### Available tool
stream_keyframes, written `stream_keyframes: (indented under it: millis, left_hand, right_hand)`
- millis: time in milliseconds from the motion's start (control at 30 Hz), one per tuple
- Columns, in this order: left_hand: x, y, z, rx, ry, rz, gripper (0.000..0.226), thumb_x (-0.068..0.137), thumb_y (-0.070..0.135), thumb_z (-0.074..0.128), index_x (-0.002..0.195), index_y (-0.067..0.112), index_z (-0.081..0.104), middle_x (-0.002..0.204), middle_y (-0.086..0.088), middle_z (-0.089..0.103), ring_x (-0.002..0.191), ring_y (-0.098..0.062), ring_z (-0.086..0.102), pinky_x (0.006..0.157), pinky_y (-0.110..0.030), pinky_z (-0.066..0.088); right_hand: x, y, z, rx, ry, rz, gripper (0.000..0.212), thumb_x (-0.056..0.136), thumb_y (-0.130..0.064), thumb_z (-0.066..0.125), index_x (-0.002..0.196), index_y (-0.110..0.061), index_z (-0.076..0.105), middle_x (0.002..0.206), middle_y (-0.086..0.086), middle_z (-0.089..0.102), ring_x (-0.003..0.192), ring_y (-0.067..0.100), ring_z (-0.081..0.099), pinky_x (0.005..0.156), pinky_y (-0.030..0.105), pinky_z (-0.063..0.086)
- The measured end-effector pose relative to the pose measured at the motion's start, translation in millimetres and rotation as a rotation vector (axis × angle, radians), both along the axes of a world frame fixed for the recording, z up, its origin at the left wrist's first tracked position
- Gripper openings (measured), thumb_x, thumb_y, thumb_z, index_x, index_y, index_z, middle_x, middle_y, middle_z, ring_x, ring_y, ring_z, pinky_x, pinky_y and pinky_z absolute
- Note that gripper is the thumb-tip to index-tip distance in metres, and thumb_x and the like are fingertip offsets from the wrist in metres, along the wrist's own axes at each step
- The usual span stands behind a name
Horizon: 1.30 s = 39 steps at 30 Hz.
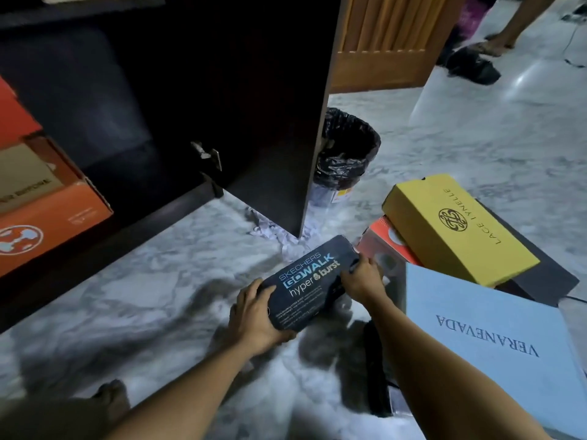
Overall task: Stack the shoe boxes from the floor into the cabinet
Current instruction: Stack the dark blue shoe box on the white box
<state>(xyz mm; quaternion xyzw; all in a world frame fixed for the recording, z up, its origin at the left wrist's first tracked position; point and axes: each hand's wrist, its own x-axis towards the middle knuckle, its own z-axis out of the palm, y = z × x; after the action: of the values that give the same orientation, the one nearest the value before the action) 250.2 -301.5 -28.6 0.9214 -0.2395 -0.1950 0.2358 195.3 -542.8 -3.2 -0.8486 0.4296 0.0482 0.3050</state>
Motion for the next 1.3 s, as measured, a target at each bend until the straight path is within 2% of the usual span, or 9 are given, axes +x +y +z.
stream_keyframes:
  millis: [100, 200, 367, 533, 733, 933, 1067, 1167, 1300]
  left_hand:
    - [15, 22, -11, -0.064, 0.035, 0.047, 0.110, 0.044, 0.063, 0.075, 0.143, 0.023, 0.047, 0.155, -0.002, 0.022, 0.143, -0.022, 0.027, 0.114, -0.032, 0.032]
    - [33, 48, -19, -0.075, 0.097, 0.112, 0.092, 0.062, 0.032, 0.085, 0.144, 0.013, 0.047, 0.146, -0.008, 0.035, 0.134, -0.024, 0.042, 0.115, -0.029, 0.034]
    - [67, 93, -27, -0.169, 0.239, 0.270, 0.089, 0.069, 0.012, 0.079, 0.148, 0.015, 0.039, 0.124, -0.005, 0.062, 0.106, -0.019, 0.064, 0.090, -0.033, 0.054]
    - [71, 123, -30, -0.240, 0.223, 0.317, 0.098, 0.063, 0.022, 0.085, 0.149, 0.022, 0.038, 0.133, -0.006, 0.057, 0.113, -0.020, 0.061, 0.090, -0.035, 0.055]
    - [60, 125, -25, -0.399, 0.235, 0.336, 0.121, 0.062, 0.014, 0.094, 0.156, 0.027, 0.019, 0.130, 0.017, 0.049, 0.117, -0.008, 0.052, 0.099, -0.028, 0.044]
    - [65, 124, -40, -0.381, 0.280, 0.374, 0.104, 0.059, 0.012, 0.095, 0.148, 0.024, 0.041, 0.103, 0.021, 0.066, 0.093, 0.003, 0.063, 0.086, -0.024, 0.051]
    - [69, 130, -32, -0.394, 0.276, 0.379, 0.106, 0.056, 0.023, 0.097, 0.147, 0.029, 0.042, 0.111, 0.015, 0.069, 0.102, -0.007, 0.065, 0.090, -0.027, 0.050]
    - [82, 129, 0, -0.474, 0.234, 0.374, 0.096, 0.060, 0.019, 0.095, 0.140, 0.037, 0.045, 0.096, 0.031, 0.065, 0.096, 0.004, 0.061, 0.087, -0.021, 0.045]
    - [108, 121, 66, -0.588, 0.177, 0.341, 0.101, 0.059, 0.016, 0.095, 0.146, 0.024, 0.043, 0.104, 0.023, 0.061, 0.103, -0.007, 0.062, 0.099, -0.028, 0.047]
  right_hand:
    - [-6, 11, -11, -0.013, 0.017, -0.016, 0.058, 0.092, -0.035, 0.054, 0.140, -0.007, 0.036, 0.136, 0.025, 0.044, 0.129, 0.046, 0.036, 0.109, 0.053, 0.033]
    - [-16, 36, -19, -0.032, -0.008, -0.006, 0.063, 0.093, -0.046, 0.055, 0.140, -0.009, 0.034, 0.134, 0.023, 0.044, 0.128, 0.043, 0.035, 0.106, 0.052, 0.035]
    - [-23, 92, -34, 0.025, -0.197, 0.013, 0.090, 0.084, -0.067, 0.058, 0.151, -0.017, 0.024, 0.131, 0.013, 0.044, 0.129, 0.032, 0.036, 0.102, 0.047, 0.042]
    - [-32, 114, -53, 0.121, -0.310, 0.062, 0.109, 0.066, -0.075, 0.071, 0.151, -0.033, 0.017, 0.122, -0.004, 0.037, 0.127, 0.019, 0.041, 0.097, 0.045, 0.049]
    - [-21, 98, -73, 0.293, -0.402, 0.057, 0.140, 0.037, -0.072, 0.089, 0.153, -0.022, 0.028, 0.130, -0.006, 0.038, 0.131, 0.015, 0.041, 0.111, 0.039, 0.043]
    - [-14, 96, -80, 0.483, -0.582, 0.074, 0.095, 0.047, -0.012, 0.102, 0.129, -0.019, 0.053, 0.125, 0.008, 0.065, 0.109, 0.031, 0.069, 0.087, 0.045, 0.060]
    - [-8, 102, -60, 0.566, -0.641, 0.084, 0.089, 0.050, -0.006, 0.100, 0.126, -0.014, 0.054, 0.116, 0.011, 0.072, 0.106, 0.034, 0.070, 0.087, 0.050, 0.059]
    - [0, 101, -27, 0.538, -0.669, 0.114, 0.084, 0.051, 0.000, 0.097, 0.119, -0.026, 0.055, 0.109, -0.009, 0.074, 0.097, 0.016, 0.073, 0.081, 0.031, 0.060]
    - [9, 101, 44, 0.436, -0.754, 0.172, 0.083, 0.059, -0.004, 0.094, 0.123, -0.032, 0.049, 0.117, -0.013, 0.063, 0.098, -0.010, 0.066, 0.080, 0.008, 0.051]
